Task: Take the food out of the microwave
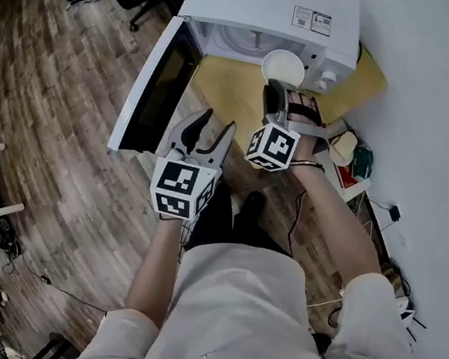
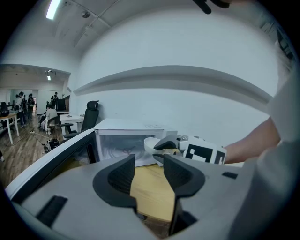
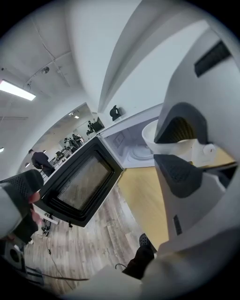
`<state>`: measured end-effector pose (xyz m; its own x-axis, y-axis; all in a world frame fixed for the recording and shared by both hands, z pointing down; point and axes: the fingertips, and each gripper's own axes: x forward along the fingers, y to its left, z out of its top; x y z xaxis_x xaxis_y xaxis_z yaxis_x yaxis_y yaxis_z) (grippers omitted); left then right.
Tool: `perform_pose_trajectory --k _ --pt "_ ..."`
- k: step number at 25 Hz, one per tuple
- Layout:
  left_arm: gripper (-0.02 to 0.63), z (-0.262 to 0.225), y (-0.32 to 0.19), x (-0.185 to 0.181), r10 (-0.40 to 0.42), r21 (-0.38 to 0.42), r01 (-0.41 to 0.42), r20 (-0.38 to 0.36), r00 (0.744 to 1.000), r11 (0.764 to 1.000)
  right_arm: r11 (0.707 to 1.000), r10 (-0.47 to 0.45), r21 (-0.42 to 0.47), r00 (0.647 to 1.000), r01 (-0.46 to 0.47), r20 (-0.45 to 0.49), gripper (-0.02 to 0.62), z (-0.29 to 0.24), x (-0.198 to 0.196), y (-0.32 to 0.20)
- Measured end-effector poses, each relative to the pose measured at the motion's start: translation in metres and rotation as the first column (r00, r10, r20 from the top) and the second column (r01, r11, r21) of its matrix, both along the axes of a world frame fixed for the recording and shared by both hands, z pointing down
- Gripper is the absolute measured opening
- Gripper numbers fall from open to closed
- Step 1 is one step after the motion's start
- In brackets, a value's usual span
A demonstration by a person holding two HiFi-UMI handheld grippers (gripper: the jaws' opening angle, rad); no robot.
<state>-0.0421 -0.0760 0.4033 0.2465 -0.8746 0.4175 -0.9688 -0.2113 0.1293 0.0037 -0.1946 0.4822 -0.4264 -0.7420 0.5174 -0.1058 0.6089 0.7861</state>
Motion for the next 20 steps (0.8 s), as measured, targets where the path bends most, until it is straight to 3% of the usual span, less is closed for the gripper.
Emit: perform_pose_trajectory --k 11,20 --pt "0.183 -0.022 0.002 0.022 -0.049 0.042 0.05 -0.005 0.999 0.998 0.987 -0.159 -0.015 0.987 0.159 0.016 0.071 -0.049 0.023 0.049" --pt "0.149 -0.032 0.003 0.032 -0.064 0.066 0.065 -0.007 0.998 0.996 0.973 -0.23 0.0 0.972 0.23 0.046 0.069 -0.092 0.039 0.077"
